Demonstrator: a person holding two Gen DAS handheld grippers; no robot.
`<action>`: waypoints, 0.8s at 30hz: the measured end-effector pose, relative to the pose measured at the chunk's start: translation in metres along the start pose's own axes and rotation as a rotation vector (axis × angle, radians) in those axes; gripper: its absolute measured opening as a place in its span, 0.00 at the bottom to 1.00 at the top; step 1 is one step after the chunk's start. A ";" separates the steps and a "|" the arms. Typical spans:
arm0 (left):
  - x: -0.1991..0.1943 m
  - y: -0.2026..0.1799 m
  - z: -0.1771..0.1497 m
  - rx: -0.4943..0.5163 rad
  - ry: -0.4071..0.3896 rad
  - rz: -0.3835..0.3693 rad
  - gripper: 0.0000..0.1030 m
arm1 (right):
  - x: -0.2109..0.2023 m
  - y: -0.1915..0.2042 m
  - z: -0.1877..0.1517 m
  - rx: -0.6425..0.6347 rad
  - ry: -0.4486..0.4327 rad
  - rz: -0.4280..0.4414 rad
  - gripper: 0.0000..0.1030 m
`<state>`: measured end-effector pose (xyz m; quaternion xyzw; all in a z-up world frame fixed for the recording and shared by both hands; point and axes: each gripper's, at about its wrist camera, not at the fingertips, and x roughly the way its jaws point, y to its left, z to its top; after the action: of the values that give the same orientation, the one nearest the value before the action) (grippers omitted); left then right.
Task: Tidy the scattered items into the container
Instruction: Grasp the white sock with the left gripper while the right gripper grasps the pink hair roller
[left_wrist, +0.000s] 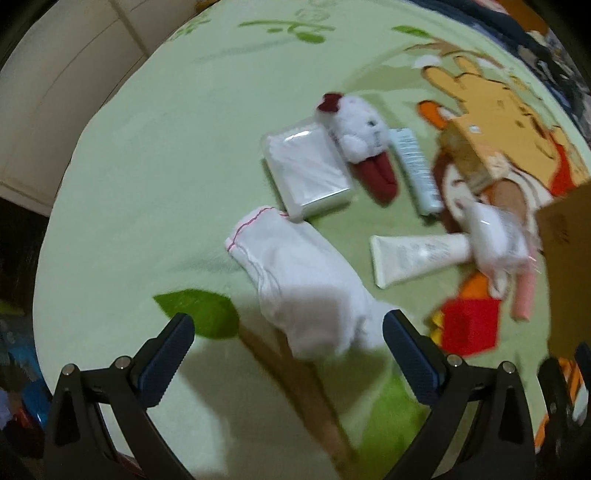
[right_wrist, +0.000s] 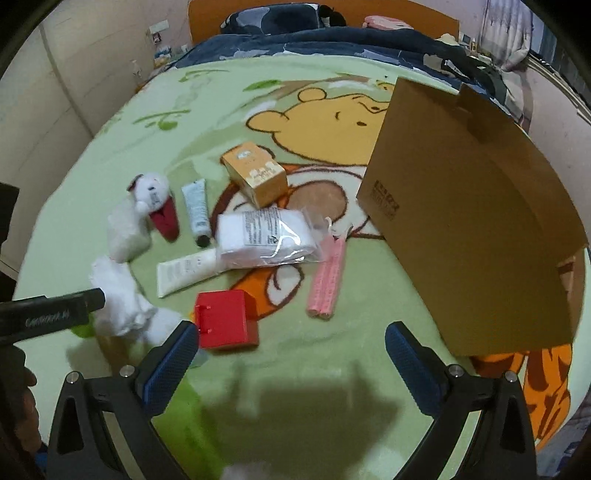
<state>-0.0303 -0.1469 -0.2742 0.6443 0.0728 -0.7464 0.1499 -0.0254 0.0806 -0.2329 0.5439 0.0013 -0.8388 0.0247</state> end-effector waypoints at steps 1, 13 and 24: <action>0.007 -0.001 0.002 -0.010 0.005 0.014 1.00 | 0.003 -0.001 0.000 0.006 -0.001 0.000 1.00; 0.067 -0.010 0.017 -0.178 0.120 0.041 0.96 | 0.011 0.007 0.012 -0.046 -0.044 -0.008 1.00; 0.073 -0.007 0.009 -0.228 0.121 -0.005 0.41 | 0.063 -0.009 0.036 -0.063 -0.015 -0.098 1.00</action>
<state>-0.0506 -0.1524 -0.3456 0.6667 0.1677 -0.6934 0.2158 -0.0844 0.0857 -0.2753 0.5359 0.0542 -0.8426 0.0008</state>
